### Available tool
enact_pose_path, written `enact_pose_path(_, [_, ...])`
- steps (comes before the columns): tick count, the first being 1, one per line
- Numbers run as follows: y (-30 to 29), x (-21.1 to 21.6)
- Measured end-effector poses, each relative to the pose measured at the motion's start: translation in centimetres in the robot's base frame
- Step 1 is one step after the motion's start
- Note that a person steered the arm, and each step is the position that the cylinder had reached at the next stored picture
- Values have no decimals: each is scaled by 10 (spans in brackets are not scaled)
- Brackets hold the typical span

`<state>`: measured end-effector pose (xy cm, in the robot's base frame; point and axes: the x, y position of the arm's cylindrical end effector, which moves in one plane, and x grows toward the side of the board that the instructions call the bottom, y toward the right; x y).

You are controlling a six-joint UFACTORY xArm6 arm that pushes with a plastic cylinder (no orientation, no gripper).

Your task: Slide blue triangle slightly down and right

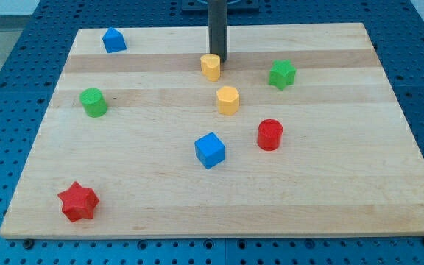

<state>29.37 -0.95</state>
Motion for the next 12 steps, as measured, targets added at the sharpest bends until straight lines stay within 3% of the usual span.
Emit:
enact_pose_path(2, [-7,5])
enact_pose_path(3, [-13,-45])
enact_pose_path(5, [-177,-81])
enact_pose_path(12, [-213,-92])
